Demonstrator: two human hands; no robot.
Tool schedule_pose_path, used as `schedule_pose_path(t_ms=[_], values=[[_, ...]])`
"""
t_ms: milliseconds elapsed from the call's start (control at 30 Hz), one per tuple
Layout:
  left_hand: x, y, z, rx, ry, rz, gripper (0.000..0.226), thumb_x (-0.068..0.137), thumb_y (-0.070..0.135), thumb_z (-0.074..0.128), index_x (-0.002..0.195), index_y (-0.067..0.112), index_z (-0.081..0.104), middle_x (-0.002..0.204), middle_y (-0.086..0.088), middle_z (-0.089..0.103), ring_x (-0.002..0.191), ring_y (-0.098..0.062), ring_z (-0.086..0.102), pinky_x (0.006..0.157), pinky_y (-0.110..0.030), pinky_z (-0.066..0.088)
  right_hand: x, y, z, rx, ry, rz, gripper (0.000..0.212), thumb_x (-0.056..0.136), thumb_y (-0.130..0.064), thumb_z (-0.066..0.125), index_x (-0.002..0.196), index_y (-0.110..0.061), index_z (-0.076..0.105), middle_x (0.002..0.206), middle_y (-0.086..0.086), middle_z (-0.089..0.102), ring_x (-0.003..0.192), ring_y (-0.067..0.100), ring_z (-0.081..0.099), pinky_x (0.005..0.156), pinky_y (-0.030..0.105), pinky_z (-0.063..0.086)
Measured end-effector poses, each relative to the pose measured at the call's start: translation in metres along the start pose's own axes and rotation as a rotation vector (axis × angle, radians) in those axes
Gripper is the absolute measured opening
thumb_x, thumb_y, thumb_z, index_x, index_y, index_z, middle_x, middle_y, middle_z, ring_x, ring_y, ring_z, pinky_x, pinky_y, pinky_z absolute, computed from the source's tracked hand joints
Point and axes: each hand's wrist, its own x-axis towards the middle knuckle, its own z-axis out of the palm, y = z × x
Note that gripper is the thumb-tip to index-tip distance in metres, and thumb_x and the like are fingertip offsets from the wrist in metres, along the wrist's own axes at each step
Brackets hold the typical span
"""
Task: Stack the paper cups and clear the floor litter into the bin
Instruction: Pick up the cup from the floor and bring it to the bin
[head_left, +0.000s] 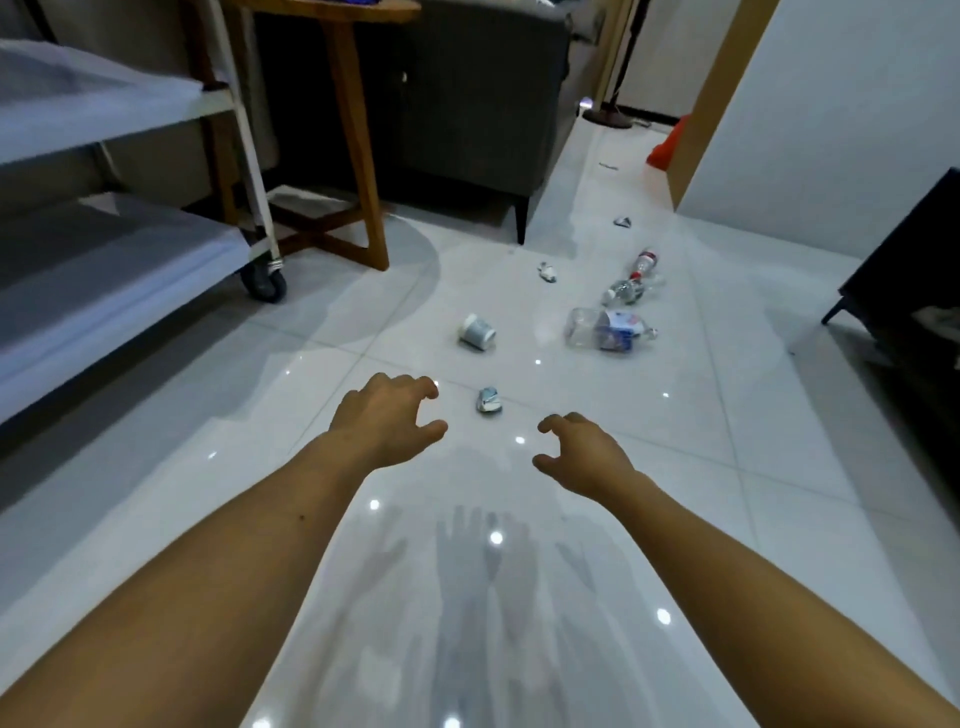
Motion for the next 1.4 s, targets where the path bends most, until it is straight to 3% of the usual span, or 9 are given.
schedule_pose_path(t_ms=[267, 533, 733, 967, 1133, 1267, 1400], values=[[0.097, -0.071, 0.008, 0.175, -0.194, 0.080, 0.089, 0.079, 0.058, 0.056, 0.145, 0.033, 0.003, 0.156, 0.007, -0.002, 0.143, -0.025, 0.001, 0.110, -0.048, 0.020, 0.077, -0.031, 0.045, 0.134, -0.004, 0.110, 0.057, 0.084, -0.033, 0.059, 0.135, -0.022, 0.037, 0.138, 0.002, 0.038, 0.115, 0.023, 0.050, 0.092, 0.033, 0.043], [0.219, -0.122, 0.013, 0.219, -0.257, 0.279, 0.092, 0.077, 0.060, 0.058, 0.145, 0.033, 0.003, 0.156, 0.009, -0.005, 0.143, -0.025, 0.000, 0.108, -0.047, 0.024, 0.178, -0.046, 0.045, 0.121, -0.119, 0.185, 0.066, 0.082, -0.032, 0.063, 0.139, -0.023, 0.031, 0.144, 0.002, 0.030, 0.120, 0.023, 0.048, 0.097, 0.030, 0.040], [0.282, -0.107, 0.027, 0.029, -0.323, 0.296, 0.090, 0.076, 0.058, 0.059, 0.145, 0.031, 0.007, 0.156, 0.011, -0.001, 0.142, -0.022, 0.004, 0.108, -0.044, 0.025, 0.237, -0.024, 0.011, -0.056, -0.182, 0.162, 0.061, 0.084, -0.029, 0.062, 0.137, -0.022, 0.034, 0.143, 0.003, 0.033, 0.119, 0.026, 0.047, 0.097, 0.031, 0.041], [0.322, -0.080, 0.130, -0.145, -0.400, 0.221, 0.095, 0.072, 0.058, 0.064, 0.144, 0.032, 0.009, 0.155, 0.013, 0.004, 0.139, -0.023, 0.011, 0.105, -0.037, 0.031, 0.332, 0.047, 0.022, -0.168, -0.162, 0.131, 0.061, 0.084, -0.026, 0.060, 0.138, -0.021, 0.031, 0.145, 0.003, 0.031, 0.117, 0.027, 0.048, 0.094, 0.037, 0.046], [0.346, -0.045, 0.203, -0.204, -0.463, 0.174, 0.100, 0.066, 0.054, 0.072, 0.142, 0.041, 0.009, 0.154, 0.012, 0.001, 0.133, -0.025, 0.026, 0.104, -0.037, 0.036, 0.386, 0.113, 0.036, -0.243, -0.191, 0.035, 0.063, 0.084, -0.025, 0.058, 0.139, -0.024, 0.028, 0.146, 0.001, 0.029, 0.119, 0.027, 0.045, 0.090, 0.038, 0.047], [0.369, -0.030, 0.235, -0.188, -0.581, 0.200, 0.084, 0.062, 0.044, 0.075, 0.131, 0.049, 0.028, 0.142, 0.012, 0.013, 0.121, -0.021, 0.033, 0.096, -0.035, 0.042, 0.427, 0.151, 0.035, -0.222, -0.209, -0.065, 0.065, 0.083, -0.025, 0.060, 0.140, -0.023, 0.029, 0.147, 0.002, 0.028, 0.115, 0.028, 0.049, 0.090, 0.037, 0.047], [0.393, -0.023, 0.243, -0.145, -0.590, 0.226, 0.030, 0.072, 0.030, 0.062, 0.102, 0.029, 0.056, 0.120, 0.006, 0.038, 0.098, -0.016, 0.049, 0.085, -0.034, 0.047, 0.473, 0.153, 0.033, -0.154, -0.168, -0.202, 0.067, 0.082, -0.024, 0.060, 0.140, -0.023, 0.027, 0.146, 0.004, 0.028, 0.116, 0.030, 0.048, 0.091, 0.038, 0.047]])
